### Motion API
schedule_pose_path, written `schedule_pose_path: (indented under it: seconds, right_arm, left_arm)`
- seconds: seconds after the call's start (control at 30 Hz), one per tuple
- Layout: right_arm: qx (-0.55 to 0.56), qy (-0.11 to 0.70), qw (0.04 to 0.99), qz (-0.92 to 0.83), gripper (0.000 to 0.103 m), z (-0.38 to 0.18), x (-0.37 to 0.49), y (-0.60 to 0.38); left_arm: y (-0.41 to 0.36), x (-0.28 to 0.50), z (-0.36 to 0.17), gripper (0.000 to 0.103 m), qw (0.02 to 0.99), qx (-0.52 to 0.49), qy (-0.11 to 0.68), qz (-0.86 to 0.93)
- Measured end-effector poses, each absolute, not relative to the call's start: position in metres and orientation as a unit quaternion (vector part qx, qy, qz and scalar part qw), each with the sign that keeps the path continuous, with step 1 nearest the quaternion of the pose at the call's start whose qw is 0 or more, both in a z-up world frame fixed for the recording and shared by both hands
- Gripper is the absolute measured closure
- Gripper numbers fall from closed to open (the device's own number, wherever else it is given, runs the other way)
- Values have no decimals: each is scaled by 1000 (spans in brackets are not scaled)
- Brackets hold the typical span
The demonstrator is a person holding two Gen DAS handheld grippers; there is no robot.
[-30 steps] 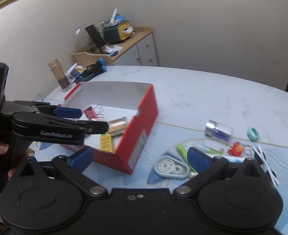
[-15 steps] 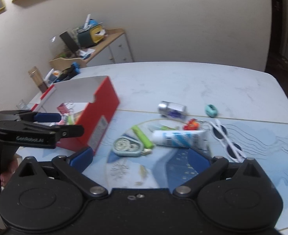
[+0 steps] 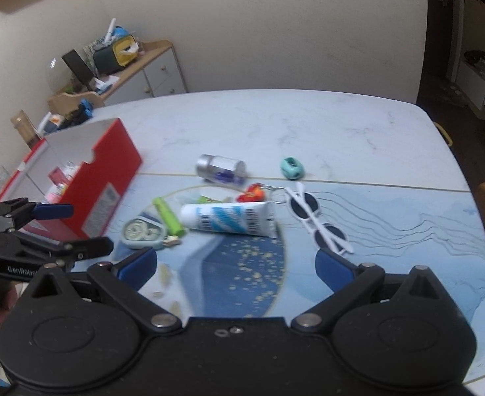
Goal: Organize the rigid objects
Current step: 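Withdraw both grippers from the box back toward the remaining items, then grasp the correction tape with the left gripper while the right gripper grasps the white sunglasses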
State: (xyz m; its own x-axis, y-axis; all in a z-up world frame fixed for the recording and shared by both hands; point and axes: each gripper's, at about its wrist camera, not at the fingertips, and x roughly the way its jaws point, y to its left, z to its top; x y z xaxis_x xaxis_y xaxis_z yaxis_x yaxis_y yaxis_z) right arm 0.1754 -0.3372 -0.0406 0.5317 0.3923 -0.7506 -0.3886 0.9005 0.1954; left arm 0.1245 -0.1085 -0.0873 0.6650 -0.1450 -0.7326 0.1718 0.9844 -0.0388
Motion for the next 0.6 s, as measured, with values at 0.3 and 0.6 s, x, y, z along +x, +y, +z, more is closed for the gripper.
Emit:
schedule_pose_path:
  seconds: [0.3, 0.6]
  right_arm:
    - [-7, 463, 866, 191, 3, -73, 214, -362]
    - [-42, 483, 855, 182, 12, -101, 245, -364]
  left_arm:
    - [-124, 146, -129, 0, 899, 26, 428, -89]
    - [-125, 163, -154, 0, 899, 48, 432, -51]
